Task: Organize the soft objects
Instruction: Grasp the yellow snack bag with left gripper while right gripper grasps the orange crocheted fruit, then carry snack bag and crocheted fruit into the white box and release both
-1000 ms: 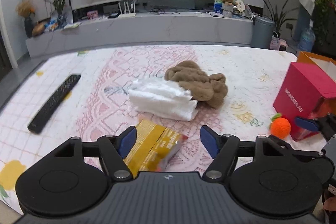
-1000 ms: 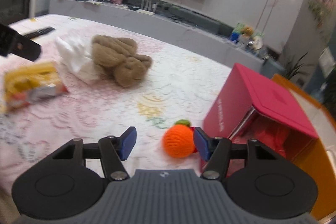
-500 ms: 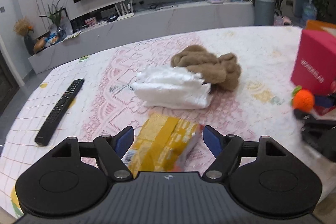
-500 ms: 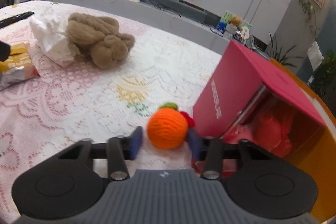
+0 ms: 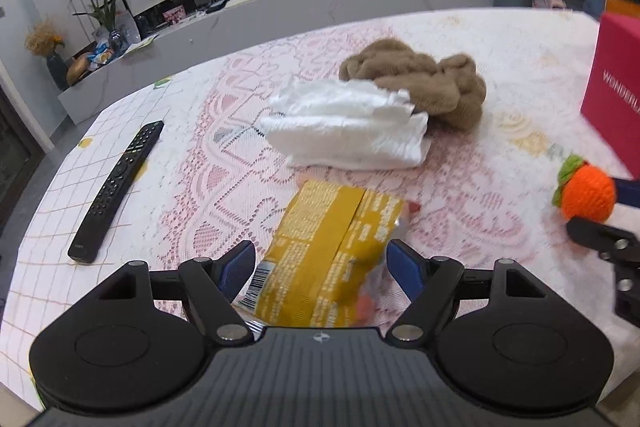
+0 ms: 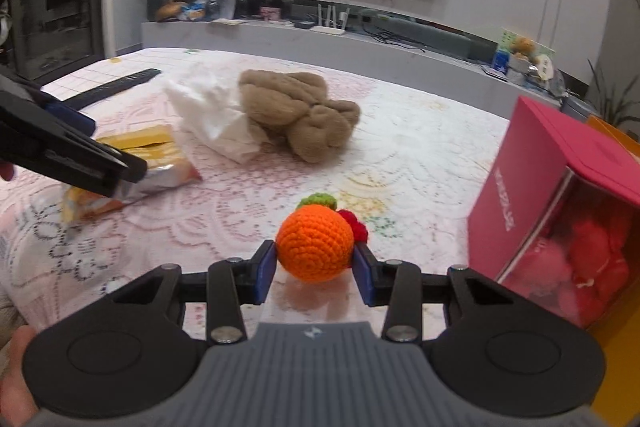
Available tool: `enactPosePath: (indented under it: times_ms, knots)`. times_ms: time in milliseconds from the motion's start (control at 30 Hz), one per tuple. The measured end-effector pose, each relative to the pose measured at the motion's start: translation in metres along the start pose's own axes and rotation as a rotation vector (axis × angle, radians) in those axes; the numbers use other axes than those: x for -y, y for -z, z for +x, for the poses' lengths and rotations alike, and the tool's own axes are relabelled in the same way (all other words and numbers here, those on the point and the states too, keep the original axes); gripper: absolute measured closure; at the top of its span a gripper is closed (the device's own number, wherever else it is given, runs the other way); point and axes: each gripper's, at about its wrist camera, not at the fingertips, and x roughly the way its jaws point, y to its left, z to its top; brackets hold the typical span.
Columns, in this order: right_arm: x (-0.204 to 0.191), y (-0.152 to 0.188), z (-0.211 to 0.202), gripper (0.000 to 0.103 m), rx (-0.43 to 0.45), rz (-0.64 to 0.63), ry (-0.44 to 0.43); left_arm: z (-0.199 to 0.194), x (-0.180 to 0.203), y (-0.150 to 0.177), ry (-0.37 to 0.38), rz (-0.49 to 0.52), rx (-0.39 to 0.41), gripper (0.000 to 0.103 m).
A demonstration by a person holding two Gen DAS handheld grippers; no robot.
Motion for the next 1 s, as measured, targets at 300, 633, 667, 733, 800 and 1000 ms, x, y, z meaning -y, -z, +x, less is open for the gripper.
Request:
enactPosePath:
  times_ms: [300,633,667,733,800,1000]
  knots:
    - [0.002,0.002,0.005,0.059,-0.015,0.014,-0.03,0.02,0.007,0.002,0.008,0.091,-0.038,0.01]
    - [0.001,0.003,0.006,0.054,0.005,0.012,-0.049,0.016,0.014,0.001,0.013,0.088,-0.03,0.034]
    - [0.001,0.003,0.006,0.054,0.001,0.013,-0.049,0.016,0.016,0.001,0.012,0.099,-0.026,0.038]
    - [0.001,0.004,0.006,0.058,0.005,0.015,-0.051,0.015,0.019,0.001,0.005,0.11,-0.02,0.041]
    - [0.001,0.004,0.005,0.06,0.008,0.016,-0.053,0.014,0.02,0.001,0.0,0.112,-0.014,0.044]
    - [0.003,0.003,-0.001,0.062,0.022,0.031,-0.065,0.001,0.016,-0.001,0.015,0.066,0.025,0.048]
